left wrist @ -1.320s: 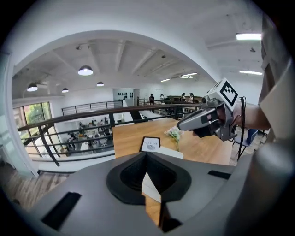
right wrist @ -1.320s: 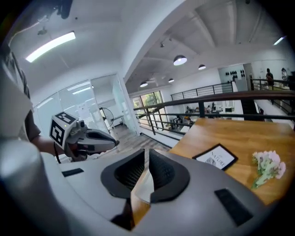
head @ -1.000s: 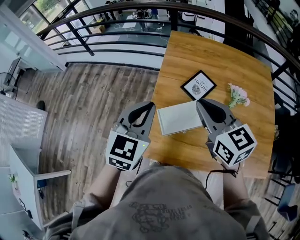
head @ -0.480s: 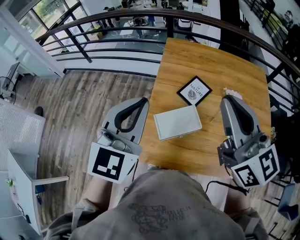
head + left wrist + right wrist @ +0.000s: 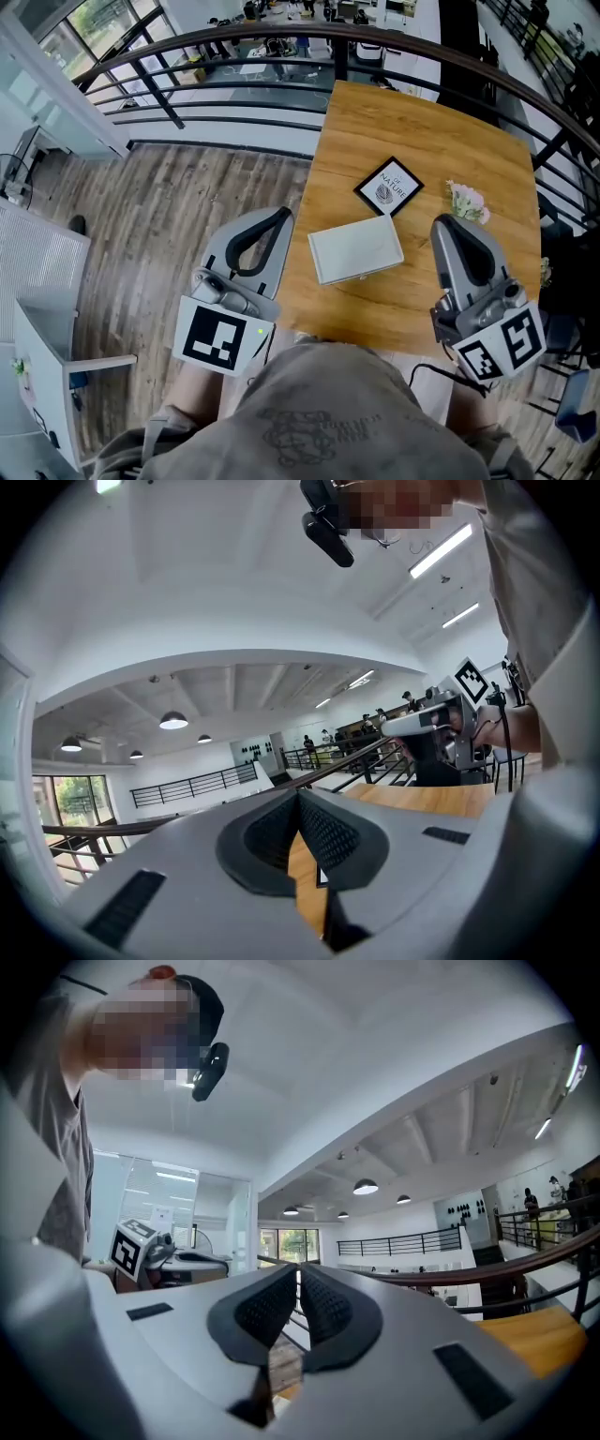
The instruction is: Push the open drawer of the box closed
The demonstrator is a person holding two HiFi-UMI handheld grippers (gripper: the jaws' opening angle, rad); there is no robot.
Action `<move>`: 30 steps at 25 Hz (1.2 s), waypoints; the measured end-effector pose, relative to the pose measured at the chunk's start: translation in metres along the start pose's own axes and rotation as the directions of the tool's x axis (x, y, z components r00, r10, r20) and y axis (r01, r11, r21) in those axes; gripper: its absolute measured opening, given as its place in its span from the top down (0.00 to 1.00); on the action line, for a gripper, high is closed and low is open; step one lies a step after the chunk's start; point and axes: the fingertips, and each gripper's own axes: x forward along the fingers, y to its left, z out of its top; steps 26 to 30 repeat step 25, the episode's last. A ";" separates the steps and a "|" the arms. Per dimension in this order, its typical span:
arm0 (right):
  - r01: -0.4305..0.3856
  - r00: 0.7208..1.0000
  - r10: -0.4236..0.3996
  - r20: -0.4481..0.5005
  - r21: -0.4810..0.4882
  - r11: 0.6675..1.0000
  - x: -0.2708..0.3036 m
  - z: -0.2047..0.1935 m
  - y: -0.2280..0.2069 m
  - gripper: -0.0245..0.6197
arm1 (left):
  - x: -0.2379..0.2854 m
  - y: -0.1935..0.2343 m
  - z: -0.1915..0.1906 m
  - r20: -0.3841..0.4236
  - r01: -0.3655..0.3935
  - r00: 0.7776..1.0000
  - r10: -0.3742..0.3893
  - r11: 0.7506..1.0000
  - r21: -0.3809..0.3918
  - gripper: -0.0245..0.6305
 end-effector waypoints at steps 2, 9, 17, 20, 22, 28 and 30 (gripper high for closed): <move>-0.004 0.999 0.003 -0.035 -0.024 1.000 0.000 -0.012 0.002 0.90 | 0.000 -0.001 -0.005 -0.006 0.001 1.000 -0.001 1.000 -0.007 0.94; -0.025 0.991 0.024 -0.134 -0.006 1.000 0.000 -0.051 0.009 0.90 | 0.002 -0.005 -0.036 -0.055 0.008 0.998 -0.010 0.999 -0.035 0.94; -0.027 0.989 0.028 -0.148 0.012 1.000 0.001 -0.059 0.008 0.90 | 0.003 -0.012 -0.051 -0.079 0.022 0.996 -0.027 0.998 -0.058 0.94; -0.024 0.989 0.026 -0.146 0.011 1.000 0.002 -0.058 0.009 0.90 | 0.002 -0.010 -0.049 -0.075 0.022 0.997 -0.026 0.998 -0.057 0.94; -0.020 0.989 0.021 -0.148 0.013 1.000 0.001 -0.057 0.010 0.90 | 0.000 -0.009 -0.047 -0.073 0.023 0.997 -0.027 0.998 -0.055 0.94; -0.010 0.988 0.012 -0.152 0.018 1.000 -0.001 -0.057 0.010 0.90 | -0.003 -0.010 -0.045 -0.073 0.026 0.997 -0.030 0.998 -0.050 0.94; -0.010 0.988 0.012 -0.152 0.018 1.000 -0.001 -0.057 0.010 0.90 | -0.003 -0.010 -0.045 -0.073 0.026 0.997 -0.030 0.998 -0.050 0.94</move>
